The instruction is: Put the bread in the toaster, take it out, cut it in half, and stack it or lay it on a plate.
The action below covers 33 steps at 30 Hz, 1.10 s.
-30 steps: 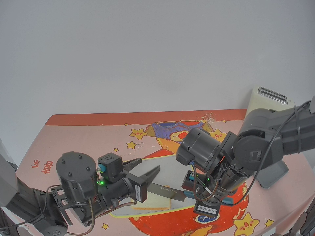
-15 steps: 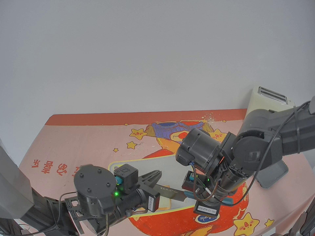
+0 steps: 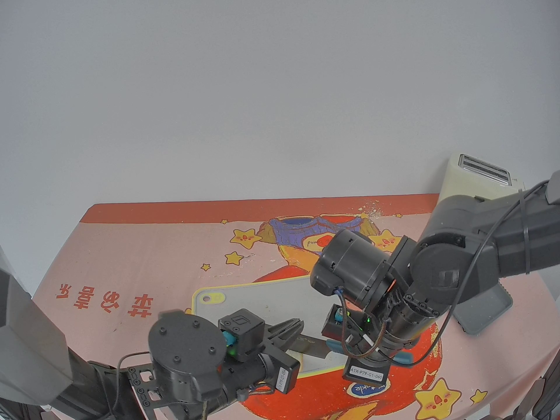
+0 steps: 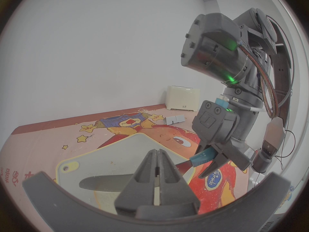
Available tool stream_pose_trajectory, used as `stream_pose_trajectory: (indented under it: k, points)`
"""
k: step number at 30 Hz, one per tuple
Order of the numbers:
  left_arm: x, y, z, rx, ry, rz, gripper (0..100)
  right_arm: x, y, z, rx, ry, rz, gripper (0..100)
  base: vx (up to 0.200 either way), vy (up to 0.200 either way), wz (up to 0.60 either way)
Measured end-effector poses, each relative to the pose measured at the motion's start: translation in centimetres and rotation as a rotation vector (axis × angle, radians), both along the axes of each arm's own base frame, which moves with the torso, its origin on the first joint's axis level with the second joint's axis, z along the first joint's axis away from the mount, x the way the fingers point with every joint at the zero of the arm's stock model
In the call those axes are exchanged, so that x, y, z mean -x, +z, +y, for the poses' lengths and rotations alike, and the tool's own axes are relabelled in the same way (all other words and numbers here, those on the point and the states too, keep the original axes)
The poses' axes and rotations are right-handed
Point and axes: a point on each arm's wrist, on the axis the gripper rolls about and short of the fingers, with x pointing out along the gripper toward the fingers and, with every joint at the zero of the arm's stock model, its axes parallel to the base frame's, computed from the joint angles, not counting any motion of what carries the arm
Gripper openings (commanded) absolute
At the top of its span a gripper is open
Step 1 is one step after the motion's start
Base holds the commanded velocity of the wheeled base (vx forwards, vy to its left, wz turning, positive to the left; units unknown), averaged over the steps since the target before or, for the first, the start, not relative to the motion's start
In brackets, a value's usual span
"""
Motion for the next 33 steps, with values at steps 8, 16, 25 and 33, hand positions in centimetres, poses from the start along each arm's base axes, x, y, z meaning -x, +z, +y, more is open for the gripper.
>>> stream_pose_trajectory:
  k: [8, 16, 25, 33]
  points:
    - [-0.5, -0.7, -0.8, 0.030, 0.003, -0.021, 0, 0.0, -0.1, 0.0, 0.001, -0.007, 0.002, 0, 0.000, 0.000, 0.00]
    - [-0.6, -1.3, -0.8, 0.016, 0.005, -0.011, 0, 0.0, 0.0, 0.0, 0.001, -0.011, 0.002, 0, 0.000, 0.000, 0.00]
    - [-0.5, -1.4, -0.8, 0.010, 0.005, -0.004, 0, 0.0, -0.1, 0.1, 0.002, -0.012, 0.003, 0, 0.000, 0.000, 0.00]
    - [-0.5, -1.6, -0.7, 0.005, 0.007, 0.002, 0, 0.0, -0.1, 0.0, 0.002, -0.013, 0.002, 0, 0.000, 0.000, 0.00]
